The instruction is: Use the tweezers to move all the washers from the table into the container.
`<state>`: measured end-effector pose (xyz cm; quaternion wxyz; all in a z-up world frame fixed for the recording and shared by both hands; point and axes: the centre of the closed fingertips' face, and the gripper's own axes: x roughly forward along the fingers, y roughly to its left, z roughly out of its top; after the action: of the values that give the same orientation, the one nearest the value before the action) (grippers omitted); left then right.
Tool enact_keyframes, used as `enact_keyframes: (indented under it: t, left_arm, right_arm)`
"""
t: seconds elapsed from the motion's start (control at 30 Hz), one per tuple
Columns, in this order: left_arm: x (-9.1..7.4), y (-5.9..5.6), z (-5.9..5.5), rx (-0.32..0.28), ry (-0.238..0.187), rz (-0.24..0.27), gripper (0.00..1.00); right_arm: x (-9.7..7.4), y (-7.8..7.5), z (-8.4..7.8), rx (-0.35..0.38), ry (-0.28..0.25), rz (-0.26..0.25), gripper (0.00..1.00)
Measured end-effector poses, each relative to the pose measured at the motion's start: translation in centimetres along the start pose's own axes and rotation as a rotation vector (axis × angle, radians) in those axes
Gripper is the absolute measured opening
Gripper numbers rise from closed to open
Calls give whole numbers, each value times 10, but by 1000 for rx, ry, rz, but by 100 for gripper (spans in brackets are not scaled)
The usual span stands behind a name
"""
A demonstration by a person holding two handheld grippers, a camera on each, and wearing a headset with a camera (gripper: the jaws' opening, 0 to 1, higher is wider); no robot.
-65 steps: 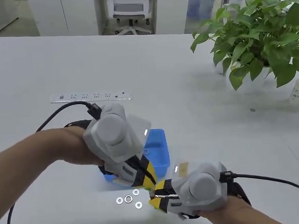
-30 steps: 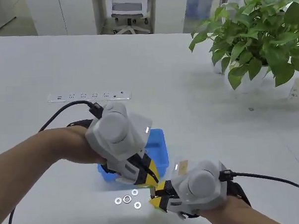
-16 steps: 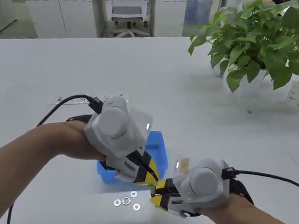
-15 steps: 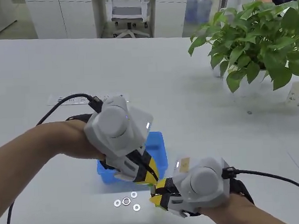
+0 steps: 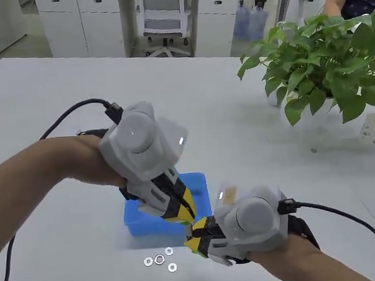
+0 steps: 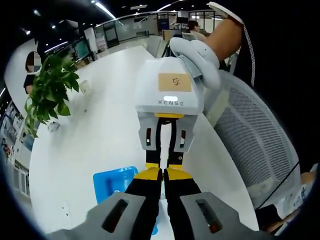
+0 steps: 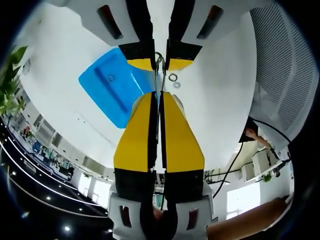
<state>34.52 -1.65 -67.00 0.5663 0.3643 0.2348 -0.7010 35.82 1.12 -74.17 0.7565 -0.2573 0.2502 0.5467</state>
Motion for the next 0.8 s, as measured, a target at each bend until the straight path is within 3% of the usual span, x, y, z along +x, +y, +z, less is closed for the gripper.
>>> enact_keyframes:
  t: [0.4, 0.8]
  left_arm:
    - [-18, 22, 3, 17, 9, 35, 6]
    - [-18, 51, -7, 19, 9, 73, 6]
  right_arm:
    - [-3, -26, 19, -34, -4, -14, 10]
    - [8, -55, 19, -40, 2, -16, 10]
